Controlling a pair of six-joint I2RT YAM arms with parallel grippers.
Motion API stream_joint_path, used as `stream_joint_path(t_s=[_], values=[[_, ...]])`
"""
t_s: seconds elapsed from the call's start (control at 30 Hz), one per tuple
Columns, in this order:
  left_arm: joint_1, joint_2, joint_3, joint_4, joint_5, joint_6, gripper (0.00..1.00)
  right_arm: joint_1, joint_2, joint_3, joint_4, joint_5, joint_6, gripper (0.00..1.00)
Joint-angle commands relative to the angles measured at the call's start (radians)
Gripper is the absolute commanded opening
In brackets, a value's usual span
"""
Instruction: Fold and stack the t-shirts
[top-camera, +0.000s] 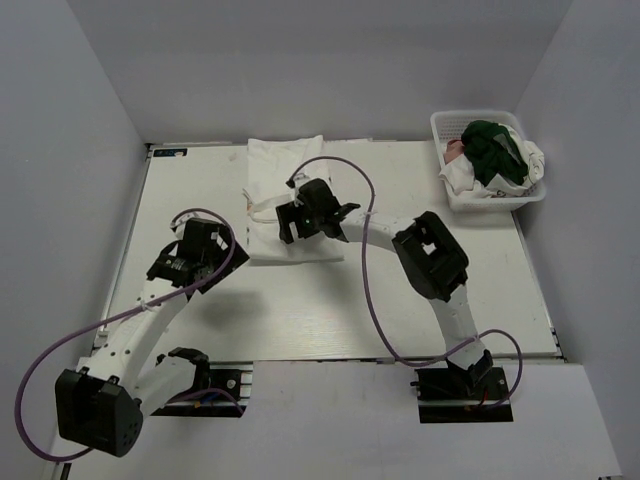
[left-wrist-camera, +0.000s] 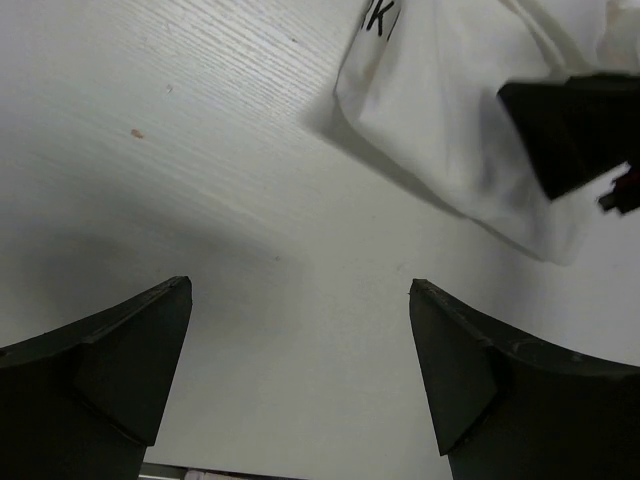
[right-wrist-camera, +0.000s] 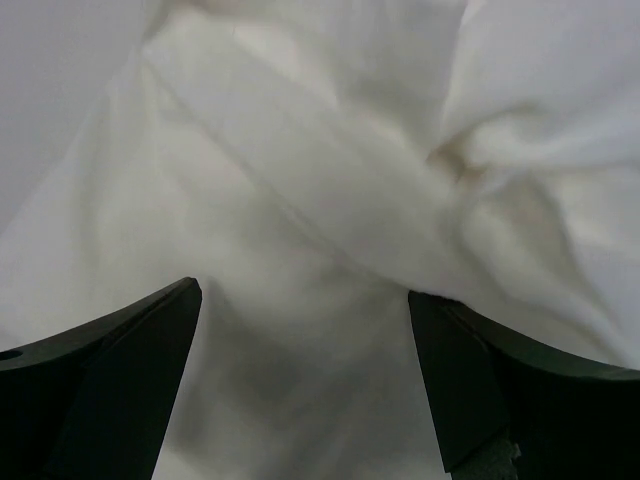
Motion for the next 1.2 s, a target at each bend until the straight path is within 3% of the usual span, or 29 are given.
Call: stream_joint_path(t_s=[0.0, 0.17, 0.23, 0.33, 0.43, 0.5, 0.53, 0.57, 0.63, 0.67, 0.73, 0.83, 0.93, 1.1, 1.17], values=[[0.0, -0.039, -0.016, -0.046, -0.01, -0.03, 1.0, -0.015, 0.09, 0.186, 0.116, 0.141, -0.042, 0.9], [0.0, -0.05, -0.025, -0.064, 0.008, -0.03, 1.0, -0.05, 0.279, 0.538, 0.055, 0.24, -0.037, 0.9], [0.0, -0.059, -0.025, -0.087, 0.008, -0.039, 1.0, -0.065, 0.325, 0.605, 0.058, 0.285, -0.024, 0.9], [0.0, -0.077, -0.034, -0.087, 0.008, -0.04, 1.0, -0.088, 0.324, 0.587, 0.166, 0.316, -0.017, 0.9], [0.0, -0.077, -0.034, -0.087, 0.008, -0.04, 1.0, -0.115, 0.275, 0.589, 0.147, 0.273, -0.008, 0.9], [0.0, -0.068, -0.034, -0.06, 0.008, -0.03, 1.0, -0.118, 0.192, 0.489, 0.113, 0.261, -0.025, 0.9], [0.0, -0.056, -0.034, -0.041, 0.008, -0.021, 1.0, -0.115, 0.072, 0.445, 0.11, 0.256, -0.027, 0.9], [0.0, -0.042, -0.034, 0.001, -0.004, -0.021, 1.0, -0.118, 0.03, 0.295, 0.105, 0.239, -0.027, 0.9], [0.0, 0.013, -0.034, 0.055, -0.035, -0.021, 1.0, -0.118, -0.053, 0.184, 0.073, 0.236, 0.007, 0.9], [0.0, 0.033, -0.034, 0.093, -0.035, -0.021, 1.0, -0.119, -0.181, 0.08, 0.058, 0.242, 0.089, 0.9], [0.0, 0.096, -0.044, 0.27, -0.024, 0.003, 1.0, -0.133, -0.289, -0.124, 0.021, 0.245, 0.144, 0.9], [0.009, 0.204, 0.001, 0.371, 0.026, 0.016, 1.0, -0.141, -0.412, -0.314, 0.018, 0.176, 0.225, 0.9], [0.02, 0.333, 0.051, 0.394, 0.075, 0.054, 1.0, -0.154, -0.465, -0.385, -0.063, 0.11, 0.274, 0.9], [0.029, 0.384, -0.017, 0.499, 0.102, 0.045, 0.97, -0.171, -0.486, -0.452, -0.051, 0.017, 0.299, 0.9], [0.029, 0.398, -0.041, 0.555, 0.102, 0.045, 0.89, -0.181, -0.472, -0.464, -0.039, -0.043, 0.306, 0.9]])
